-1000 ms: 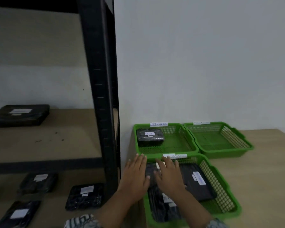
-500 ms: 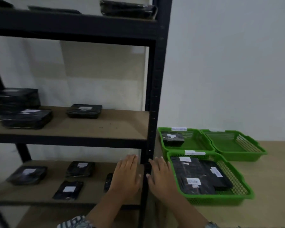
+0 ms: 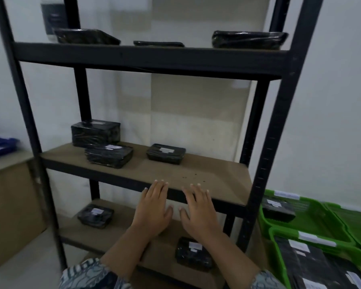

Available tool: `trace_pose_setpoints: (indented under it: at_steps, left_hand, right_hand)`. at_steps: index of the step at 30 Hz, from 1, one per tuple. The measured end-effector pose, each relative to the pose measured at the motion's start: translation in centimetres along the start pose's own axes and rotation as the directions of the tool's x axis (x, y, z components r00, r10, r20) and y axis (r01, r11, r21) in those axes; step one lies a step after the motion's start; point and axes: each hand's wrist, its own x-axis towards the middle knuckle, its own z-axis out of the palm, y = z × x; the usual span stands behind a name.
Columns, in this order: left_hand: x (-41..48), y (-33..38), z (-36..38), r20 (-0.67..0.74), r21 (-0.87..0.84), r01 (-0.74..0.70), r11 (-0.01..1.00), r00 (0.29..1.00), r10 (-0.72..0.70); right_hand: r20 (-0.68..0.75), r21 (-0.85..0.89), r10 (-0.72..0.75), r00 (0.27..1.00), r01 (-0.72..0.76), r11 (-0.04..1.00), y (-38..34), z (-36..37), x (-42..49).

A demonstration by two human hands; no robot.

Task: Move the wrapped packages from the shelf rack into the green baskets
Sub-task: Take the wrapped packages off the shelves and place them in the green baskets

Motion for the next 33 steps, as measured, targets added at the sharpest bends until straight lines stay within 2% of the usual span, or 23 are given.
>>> trace_pose_setpoints:
  at_steps: [9, 17, 24, 29, 33]
  left_hand:
    - [7.6, -8.3, 2.2, 0.004, 0.024, 0.049, 0.999, 0.999, -0.049]
    - [12.2, -13.9, 5.8, 0.076, -0.067, -0.004, 0.998, 0.997, 0.009]
    - [11.6, -15.0, 7.0, -0.011, -0.114, -0.053, 0.992, 0.999, 0.052]
    - [11.9, -15.1, 6.9, -0.014, -0.112, -0.056, 0.992, 0.998, 0.055]
    - [11.8, -15.2, 7.0, -0.02, -0.104, -0.075, 0.992, 0.997, 0.073]
  right_hand:
    - [-0.004, 0.041, 0.035, 0.999, -0.035, 0.999, 0.7, 4.0, 11.6]
    - [0.089, -0.007, 0.129, 0.988, -0.129, 0.992, 2.5, 7.4, 19.5]
    - [0.123, -0.061, 0.19, 0.974, -0.183, 0.981, 2.3, 9.4, 24.2]
    - [0.165, -0.067, 0.229, 0.959, -0.221, 0.973, 2.8, 10.8, 25.7]
    - [0.107, -0.09, 0.212, 0.971, -0.203, 0.975, 3.2, 11.0, 25.0]
